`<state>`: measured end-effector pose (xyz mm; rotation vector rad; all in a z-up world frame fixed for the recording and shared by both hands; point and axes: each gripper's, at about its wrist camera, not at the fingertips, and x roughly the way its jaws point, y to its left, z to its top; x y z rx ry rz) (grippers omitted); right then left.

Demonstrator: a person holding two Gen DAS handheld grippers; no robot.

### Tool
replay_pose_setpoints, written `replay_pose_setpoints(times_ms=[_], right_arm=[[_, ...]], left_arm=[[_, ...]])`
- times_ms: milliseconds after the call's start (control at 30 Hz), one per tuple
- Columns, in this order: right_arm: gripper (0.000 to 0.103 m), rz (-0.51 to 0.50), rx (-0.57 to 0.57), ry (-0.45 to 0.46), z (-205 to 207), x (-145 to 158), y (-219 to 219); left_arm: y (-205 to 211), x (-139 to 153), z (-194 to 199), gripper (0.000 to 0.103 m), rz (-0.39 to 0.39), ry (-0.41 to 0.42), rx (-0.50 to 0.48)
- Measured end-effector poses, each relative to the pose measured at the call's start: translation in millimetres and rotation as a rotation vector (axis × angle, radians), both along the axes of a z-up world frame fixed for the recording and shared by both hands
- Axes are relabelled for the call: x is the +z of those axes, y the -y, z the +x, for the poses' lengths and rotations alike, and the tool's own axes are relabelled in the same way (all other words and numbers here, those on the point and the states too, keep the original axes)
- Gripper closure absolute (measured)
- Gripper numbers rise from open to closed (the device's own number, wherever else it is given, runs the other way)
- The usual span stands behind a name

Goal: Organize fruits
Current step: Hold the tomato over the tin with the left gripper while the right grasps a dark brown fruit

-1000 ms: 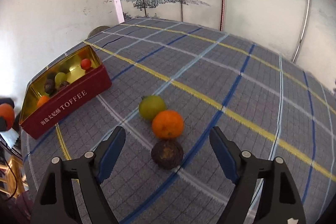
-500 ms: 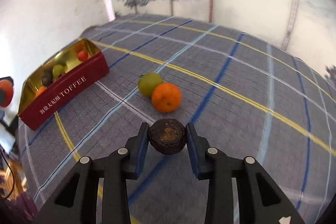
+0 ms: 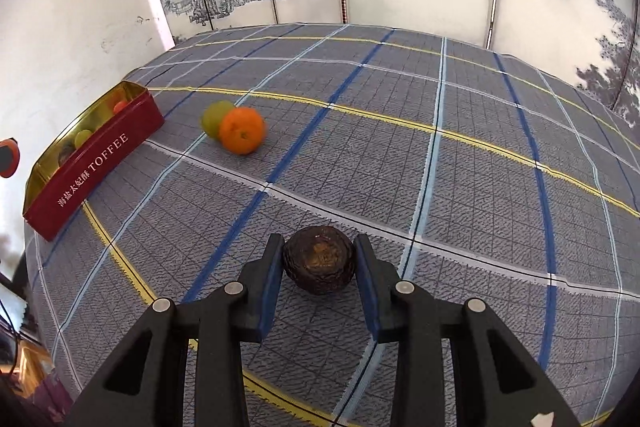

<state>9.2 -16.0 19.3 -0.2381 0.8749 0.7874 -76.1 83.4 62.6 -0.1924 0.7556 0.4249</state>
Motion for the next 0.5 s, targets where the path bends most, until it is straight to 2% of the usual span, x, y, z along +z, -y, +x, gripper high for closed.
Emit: replay_pose_setpoints(times_ms=[500], right_arm=[[0.070,-0.004,-0.002,-0.018,2,-3,-1]], left_arm=[[-43,-23,12,0.067,0.116,-0.072,0.096]])
